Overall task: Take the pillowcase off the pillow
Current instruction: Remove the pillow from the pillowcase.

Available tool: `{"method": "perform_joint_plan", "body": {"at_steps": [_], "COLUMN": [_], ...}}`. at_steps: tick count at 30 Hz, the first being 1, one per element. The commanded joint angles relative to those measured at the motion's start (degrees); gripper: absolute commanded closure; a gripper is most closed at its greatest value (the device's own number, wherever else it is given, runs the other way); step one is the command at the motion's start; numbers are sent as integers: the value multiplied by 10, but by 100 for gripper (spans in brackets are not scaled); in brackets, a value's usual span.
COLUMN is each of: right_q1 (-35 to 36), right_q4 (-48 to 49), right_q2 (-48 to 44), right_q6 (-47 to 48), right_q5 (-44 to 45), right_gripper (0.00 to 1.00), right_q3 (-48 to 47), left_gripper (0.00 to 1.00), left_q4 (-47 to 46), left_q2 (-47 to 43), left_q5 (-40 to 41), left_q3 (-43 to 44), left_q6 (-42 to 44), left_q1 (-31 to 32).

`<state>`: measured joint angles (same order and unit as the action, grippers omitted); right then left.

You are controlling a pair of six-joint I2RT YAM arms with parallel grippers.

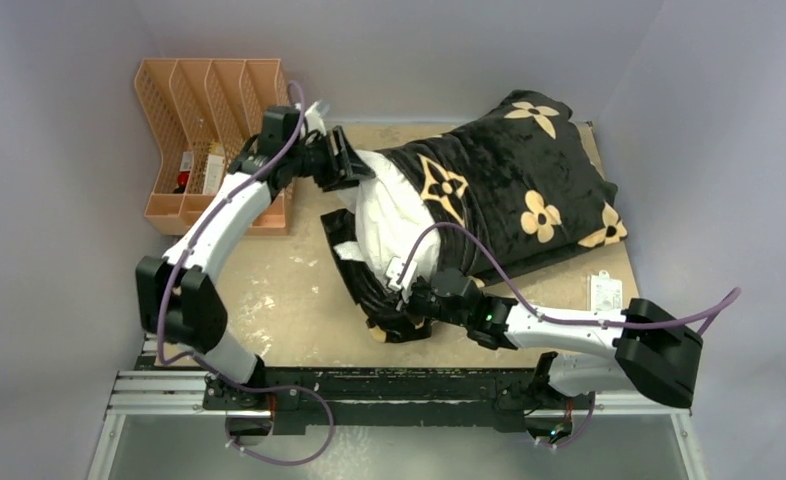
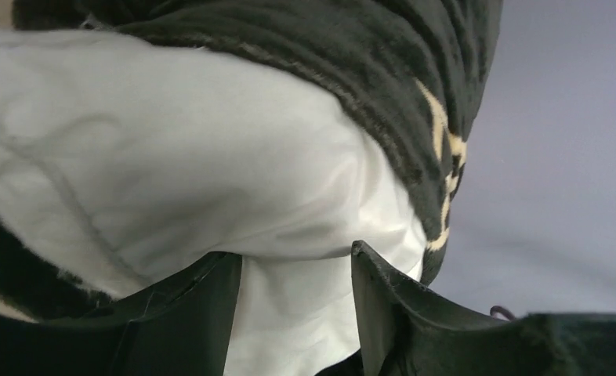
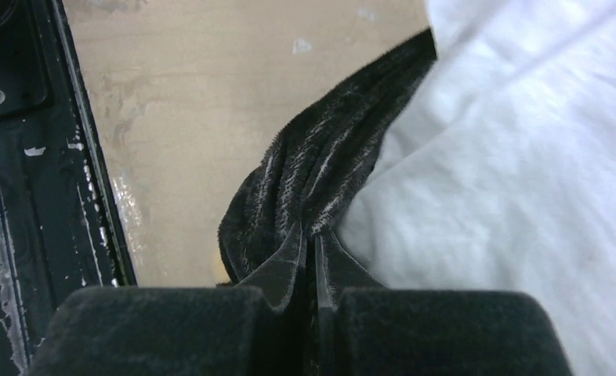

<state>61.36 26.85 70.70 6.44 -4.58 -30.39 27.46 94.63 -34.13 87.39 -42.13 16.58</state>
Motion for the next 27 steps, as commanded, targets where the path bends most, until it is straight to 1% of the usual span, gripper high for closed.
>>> {"method": "perform_joint_plan", "body": {"at_steps": [1, 2, 4, 7, 8, 10, 11, 12, 14, 15, 17, 18, 21, 23, 25, 27], "right_q1": [27, 27, 26, 26, 26, 26, 26, 26, 26, 26, 26, 26, 26, 26, 26, 26], "right_q4": [110, 135, 185, 243, 259, 289, 304, 322, 355, 361, 353, 342, 305, 309, 317, 330], "right_q2": [2, 11, 29, 50, 54, 58, 59, 57, 51, 47, 39, 36, 34, 37, 42, 48], "right_q6": [-110, -122, -140, -170, -175, -179, -180, -180, -178, -178, -171, -165, -149, -150, -151, -144], "right_q5": [28, 37, 43, 44, 44, 44, 51, 59, 76, 83, 100, 103, 103, 105, 106, 106], "right_gripper": [100, 100, 100, 100, 100, 100, 100, 100, 100, 100, 100, 100, 100, 100, 100, 100], "right_q3": [8, 11, 17, 26, 30, 42, 49, 59, 76, 81, 82, 79, 61, 57, 56, 50], "left_gripper": [47, 46, 45, 43, 42, 41, 40, 39, 37, 32, 27, 25, 22, 21, 20, 19], "left_q4": [-106, -136, -119, -117, -110, -74, -65, -62, -35, -25, -4, -2, -7, -25, -57, -73], "left_q2": [-107, -120, -124, -132, -144, -173, -189, -200, -213, -218, -225, -230, -241, -246, -241, -227], "left_q5": [39, 53, 94, 107, 133, 223, 255, 283, 313, 315, 310, 292, 236, 208, 192, 194], "left_q3": [-138, -165, -171, -197, -212, -230, -238, -247, -255, -258, -262, -266, -272, -286, -306, -316], "left_q6": [29, 19, 31, 19, 17, 17, 17, 14, 9, 12, 18, 22, 27, 26, 17, 13], "left_q1": [13, 40, 96, 130, 139, 153, 160, 163, 168, 170, 171, 172, 191, 208, 218, 227]}}
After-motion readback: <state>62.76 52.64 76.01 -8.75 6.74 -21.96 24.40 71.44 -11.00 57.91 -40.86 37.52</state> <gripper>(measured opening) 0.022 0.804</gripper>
